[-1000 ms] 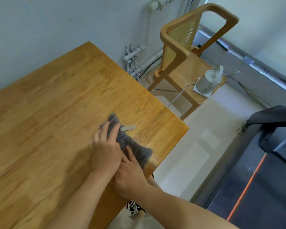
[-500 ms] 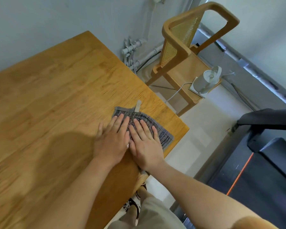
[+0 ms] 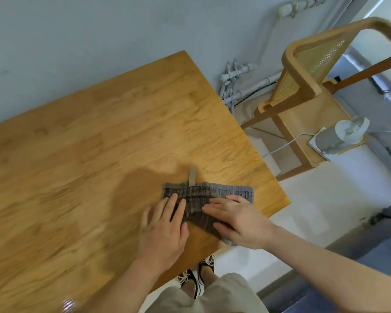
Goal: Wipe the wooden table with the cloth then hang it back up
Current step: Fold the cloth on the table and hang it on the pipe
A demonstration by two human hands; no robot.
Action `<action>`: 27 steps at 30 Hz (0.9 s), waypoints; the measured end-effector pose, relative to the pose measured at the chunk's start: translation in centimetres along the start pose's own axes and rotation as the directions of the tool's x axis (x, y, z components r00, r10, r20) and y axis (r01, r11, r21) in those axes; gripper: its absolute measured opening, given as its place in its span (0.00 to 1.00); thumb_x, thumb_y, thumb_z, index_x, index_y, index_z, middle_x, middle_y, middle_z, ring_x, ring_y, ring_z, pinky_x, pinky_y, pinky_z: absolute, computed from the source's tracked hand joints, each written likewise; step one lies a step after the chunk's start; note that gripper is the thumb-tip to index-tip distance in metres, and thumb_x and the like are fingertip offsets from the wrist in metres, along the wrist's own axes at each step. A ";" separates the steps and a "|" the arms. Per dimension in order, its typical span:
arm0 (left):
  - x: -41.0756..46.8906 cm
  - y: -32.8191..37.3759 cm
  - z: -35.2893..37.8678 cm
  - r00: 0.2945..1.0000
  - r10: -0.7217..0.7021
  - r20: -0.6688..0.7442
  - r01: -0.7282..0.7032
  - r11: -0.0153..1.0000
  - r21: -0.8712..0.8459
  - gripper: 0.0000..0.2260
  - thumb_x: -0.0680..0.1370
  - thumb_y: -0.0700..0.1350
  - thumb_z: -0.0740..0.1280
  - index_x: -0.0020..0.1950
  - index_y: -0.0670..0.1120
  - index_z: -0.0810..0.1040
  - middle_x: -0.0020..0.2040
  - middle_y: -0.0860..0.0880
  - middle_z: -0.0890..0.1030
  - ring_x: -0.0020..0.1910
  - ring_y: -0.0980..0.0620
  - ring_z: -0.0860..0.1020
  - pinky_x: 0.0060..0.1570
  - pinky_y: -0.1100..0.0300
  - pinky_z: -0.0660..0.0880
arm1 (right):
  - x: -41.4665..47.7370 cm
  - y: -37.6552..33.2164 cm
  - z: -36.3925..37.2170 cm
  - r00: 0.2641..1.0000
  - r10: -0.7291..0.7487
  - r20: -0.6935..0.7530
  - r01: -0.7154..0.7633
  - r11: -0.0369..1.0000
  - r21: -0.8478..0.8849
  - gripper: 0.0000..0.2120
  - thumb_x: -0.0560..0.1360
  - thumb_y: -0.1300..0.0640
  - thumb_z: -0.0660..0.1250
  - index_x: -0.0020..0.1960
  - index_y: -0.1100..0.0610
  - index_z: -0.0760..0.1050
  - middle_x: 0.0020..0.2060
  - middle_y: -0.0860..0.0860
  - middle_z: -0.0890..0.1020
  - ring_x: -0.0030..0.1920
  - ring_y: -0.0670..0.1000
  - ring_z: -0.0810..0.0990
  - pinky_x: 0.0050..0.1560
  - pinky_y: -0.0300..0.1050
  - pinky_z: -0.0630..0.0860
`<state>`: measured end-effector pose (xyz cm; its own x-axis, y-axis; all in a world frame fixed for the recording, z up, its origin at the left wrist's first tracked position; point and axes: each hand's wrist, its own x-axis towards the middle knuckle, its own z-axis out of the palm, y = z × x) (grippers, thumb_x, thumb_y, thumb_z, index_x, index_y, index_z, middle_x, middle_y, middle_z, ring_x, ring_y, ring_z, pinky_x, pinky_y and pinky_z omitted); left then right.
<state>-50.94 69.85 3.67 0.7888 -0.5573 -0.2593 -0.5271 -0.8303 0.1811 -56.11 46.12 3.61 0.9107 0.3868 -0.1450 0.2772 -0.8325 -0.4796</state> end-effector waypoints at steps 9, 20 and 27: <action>4.5 -1.0 -3.3 0.972 -0.235 -0.004 0.230 0.954 -0.192 0.09 0.78 0.51 0.63 0.57 0.53 0.74 0.52 0.53 0.69 0.48 0.55 0.69 0.45 0.62 0.71 | -0.3 4.7 -2.4 0.909 0.411 -0.073 -0.412 0.911 -0.005 0.11 0.75 0.58 0.66 0.56 0.52 0.76 0.50 0.51 0.77 0.52 0.56 0.76 0.50 0.52 0.76; 4.7 -2.8 -12.0 0.933 -0.352 -0.079 0.307 0.888 -0.341 0.08 0.78 0.42 0.65 0.53 0.48 0.81 0.50 0.49 0.82 0.49 0.49 0.78 0.47 0.58 0.73 | 6.3 2.2 -13.4 0.948 0.315 -0.031 -0.317 0.944 -0.094 0.09 0.75 0.61 0.62 0.51 0.57 0.80 0.49 0.55 0.78 0.51 0.58 0.78 0.49 0.49 0.75; 6.2 -4.9 -21.9 0.672 -0.360 -0.647 0.050 0.894 -0.446 0.04 0.71 0.39 0.71 0.43 0.47 0.80 0.40 0.53 0.78 0.41 0.52 0.74 0.41 0.59 0.67 | 9.2 -0.8 -23.3 0.836 0.125 -0.534 -0.161 0.987 -0.022 0.03 0.72 0.61 0.68 0.46 0.57 0.78 0.42 0.52 0.79 0.44 0.54 0.77 0.44 0.50 0.74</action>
<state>-36.56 70.63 21.94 0.9246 -0.0718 0.3741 -0.2909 -0.7672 0.5717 -40.81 41.11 22.78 0.9597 0.0079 0.2808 0.1335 -0.8924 -0.4311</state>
